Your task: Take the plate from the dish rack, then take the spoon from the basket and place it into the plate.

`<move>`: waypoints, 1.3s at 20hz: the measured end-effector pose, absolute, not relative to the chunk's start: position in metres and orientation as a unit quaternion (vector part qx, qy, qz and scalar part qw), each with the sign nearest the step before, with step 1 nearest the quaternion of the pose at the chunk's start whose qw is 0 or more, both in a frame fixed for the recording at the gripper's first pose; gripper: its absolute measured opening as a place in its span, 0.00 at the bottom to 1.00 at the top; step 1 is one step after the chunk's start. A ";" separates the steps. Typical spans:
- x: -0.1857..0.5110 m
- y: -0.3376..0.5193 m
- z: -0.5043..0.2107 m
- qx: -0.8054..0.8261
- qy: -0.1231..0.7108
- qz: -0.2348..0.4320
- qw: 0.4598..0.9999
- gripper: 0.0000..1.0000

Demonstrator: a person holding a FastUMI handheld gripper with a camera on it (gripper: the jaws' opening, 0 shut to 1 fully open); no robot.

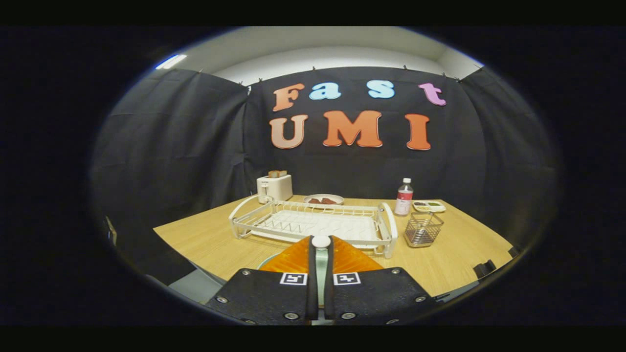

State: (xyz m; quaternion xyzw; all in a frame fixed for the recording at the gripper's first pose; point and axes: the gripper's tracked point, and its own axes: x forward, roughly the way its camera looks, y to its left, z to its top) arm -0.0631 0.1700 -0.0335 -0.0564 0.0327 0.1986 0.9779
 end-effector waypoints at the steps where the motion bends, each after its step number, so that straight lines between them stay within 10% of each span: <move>1: -0.059 0.178 -0.042 -0.058 0.039 0.205 0.976 0.05; 18: -0.041 0.179 -0.099 -0.046 0.114 0.216 0.969 0.16; 26: -0.028 0.133 -0.084 -0.035 0.116 0.170 0.978 0.96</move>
